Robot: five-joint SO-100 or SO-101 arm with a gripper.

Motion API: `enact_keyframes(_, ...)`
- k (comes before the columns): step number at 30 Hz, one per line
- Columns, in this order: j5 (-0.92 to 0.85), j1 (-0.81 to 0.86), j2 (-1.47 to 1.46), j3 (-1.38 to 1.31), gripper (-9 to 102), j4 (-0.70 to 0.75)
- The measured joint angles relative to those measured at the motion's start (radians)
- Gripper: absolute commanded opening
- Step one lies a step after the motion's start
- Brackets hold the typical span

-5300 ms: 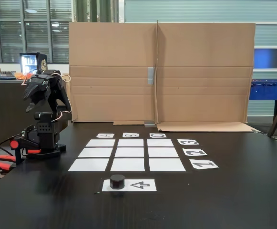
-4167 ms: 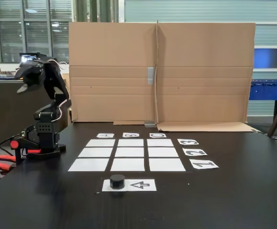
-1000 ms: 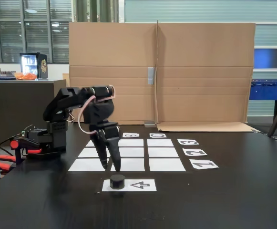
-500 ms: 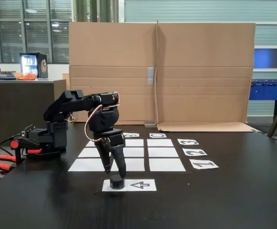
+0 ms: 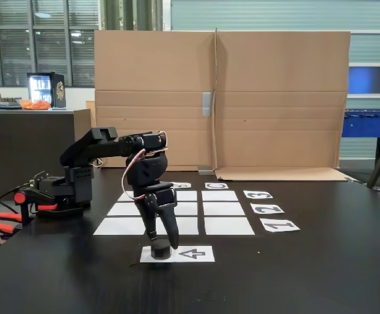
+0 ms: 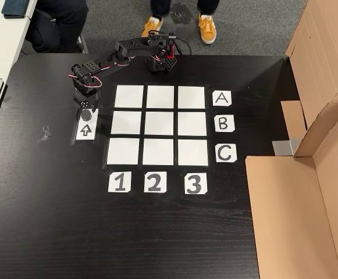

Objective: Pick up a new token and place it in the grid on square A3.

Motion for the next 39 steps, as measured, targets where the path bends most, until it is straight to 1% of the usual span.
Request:
enact_keyframes(19,0.012,0.0,-0.017,-0.005,28,-0.037)
enact_keyframes(39,0.048,0.008,-0.028,-0.005,18,-0.074)
